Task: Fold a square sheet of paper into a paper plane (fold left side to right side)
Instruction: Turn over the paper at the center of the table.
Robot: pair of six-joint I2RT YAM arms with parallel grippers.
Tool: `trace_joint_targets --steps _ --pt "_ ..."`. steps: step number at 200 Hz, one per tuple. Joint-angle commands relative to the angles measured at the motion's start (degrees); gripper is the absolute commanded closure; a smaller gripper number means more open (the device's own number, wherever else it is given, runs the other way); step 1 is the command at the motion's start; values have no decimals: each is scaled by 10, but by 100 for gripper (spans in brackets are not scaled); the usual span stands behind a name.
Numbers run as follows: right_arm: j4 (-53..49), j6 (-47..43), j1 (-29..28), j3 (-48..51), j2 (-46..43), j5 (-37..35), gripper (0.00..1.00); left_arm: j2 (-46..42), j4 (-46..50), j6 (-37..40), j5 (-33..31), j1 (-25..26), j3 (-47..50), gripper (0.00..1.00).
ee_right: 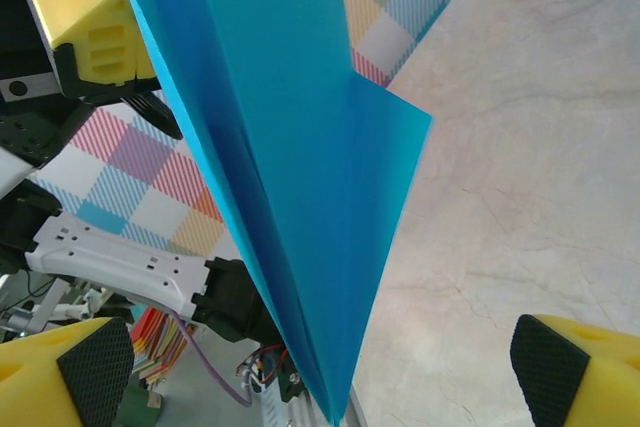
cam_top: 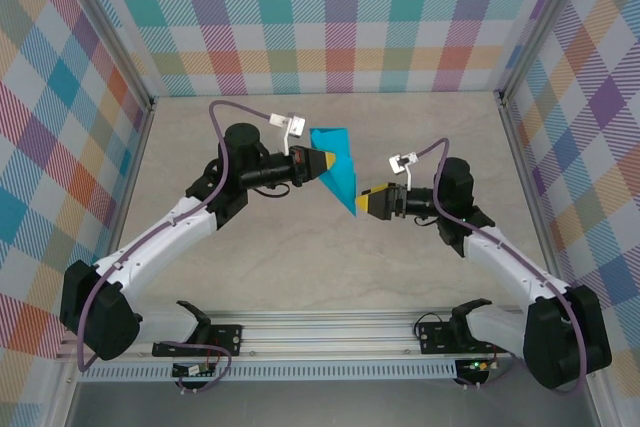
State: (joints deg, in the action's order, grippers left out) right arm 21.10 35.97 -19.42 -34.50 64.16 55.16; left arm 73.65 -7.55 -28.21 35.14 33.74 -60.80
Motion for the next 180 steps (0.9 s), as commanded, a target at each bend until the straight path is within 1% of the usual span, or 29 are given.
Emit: trace_joint_targets --steps 1,18,31,59,98,120,134,146,162,169,180 --pt "72 14 -14 -29 12 24 1 -6 -39 -20 28 5 -15 96" --pt "68 10 -23 -43 26 21 6 -5 -58 -36 35 6 -14 96" --pt "84 20 -26 -47 38 19 10 -4 -67 -42 37 8 -13 96" --pt "93 23 -28 -57 48 15 22 -3 -69 -48 40 9 -15 96" --pt "33 -16 -28 -65 27 -1 48 14 -51 -47 36 9 -19 96" --pt "-1 -33 -28 -64 14 -10 60 26 -48 -48 34 9 -20 93" --pt "-23 -45 -28 -65 5 -16 65 32 -35 -42 34 10 -24 88" --pt "-50 -59 -27 -67 -3 -24 71 34 -11 -28 25 9 -29 79" --pt "-103 -90 -28 -74 -16 -41 76 27 30 1 4 9 -33 72" --pt "-131 -105 -28 -78 -22 -50 77 22 49 14 -7 9 -35 68" --pt "-169 -125 -28 -84 -30 -65 82 13 78 34 -30 9 -36 56"
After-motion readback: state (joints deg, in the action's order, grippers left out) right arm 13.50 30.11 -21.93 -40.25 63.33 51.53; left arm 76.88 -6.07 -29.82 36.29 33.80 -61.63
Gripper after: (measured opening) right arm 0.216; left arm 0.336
